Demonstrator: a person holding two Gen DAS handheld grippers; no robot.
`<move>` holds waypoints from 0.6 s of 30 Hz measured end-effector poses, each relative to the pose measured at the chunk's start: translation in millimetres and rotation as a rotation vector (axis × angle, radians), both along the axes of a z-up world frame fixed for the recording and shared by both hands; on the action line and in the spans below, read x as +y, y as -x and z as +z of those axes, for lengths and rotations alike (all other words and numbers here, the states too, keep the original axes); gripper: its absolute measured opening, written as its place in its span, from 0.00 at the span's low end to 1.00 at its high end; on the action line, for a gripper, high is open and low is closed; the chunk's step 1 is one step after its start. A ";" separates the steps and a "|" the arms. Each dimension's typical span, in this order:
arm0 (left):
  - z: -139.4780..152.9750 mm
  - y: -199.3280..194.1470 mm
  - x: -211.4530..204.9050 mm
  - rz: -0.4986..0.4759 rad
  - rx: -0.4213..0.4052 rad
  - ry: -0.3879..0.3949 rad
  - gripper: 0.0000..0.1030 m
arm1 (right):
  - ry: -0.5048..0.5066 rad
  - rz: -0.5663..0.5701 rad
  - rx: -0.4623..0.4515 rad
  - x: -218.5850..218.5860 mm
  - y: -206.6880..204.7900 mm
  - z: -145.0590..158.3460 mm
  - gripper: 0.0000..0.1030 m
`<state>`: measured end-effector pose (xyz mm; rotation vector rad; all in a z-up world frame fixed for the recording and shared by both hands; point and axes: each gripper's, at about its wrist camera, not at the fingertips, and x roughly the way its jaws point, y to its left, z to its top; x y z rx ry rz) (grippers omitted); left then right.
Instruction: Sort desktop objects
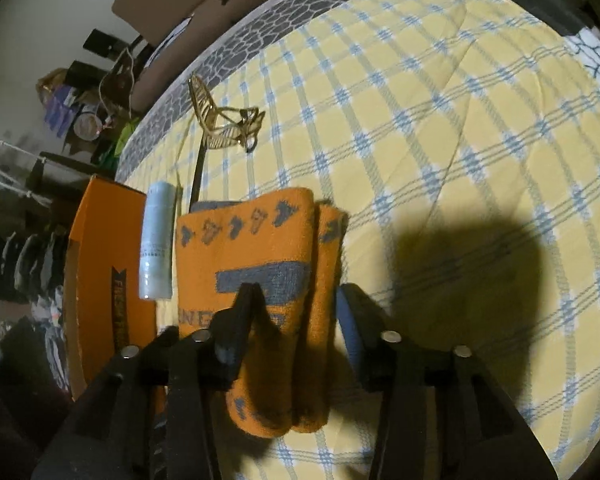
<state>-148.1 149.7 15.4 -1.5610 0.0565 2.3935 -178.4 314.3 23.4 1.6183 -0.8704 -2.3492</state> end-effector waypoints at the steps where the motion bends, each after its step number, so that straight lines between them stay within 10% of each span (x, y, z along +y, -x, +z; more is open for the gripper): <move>1: 1.2 -0.8 3.0 -0.012 0.010 0.010 0.35 | -0.002 0.007 -0.002 -1.8 -0.2 -0.6 0.32; 6: 6.2 -4.6 12.7 -0.053 0.031 0.039 0.25 | -0.016 0.022 0.030 -7.2 -2.6 5.9 0.15; 18: 21.8 -9.4 11.0 -0.052 0.057 -0.003 0.12 | -0.058 0.036 0.092 -18.2 -7.5 31.1 0.13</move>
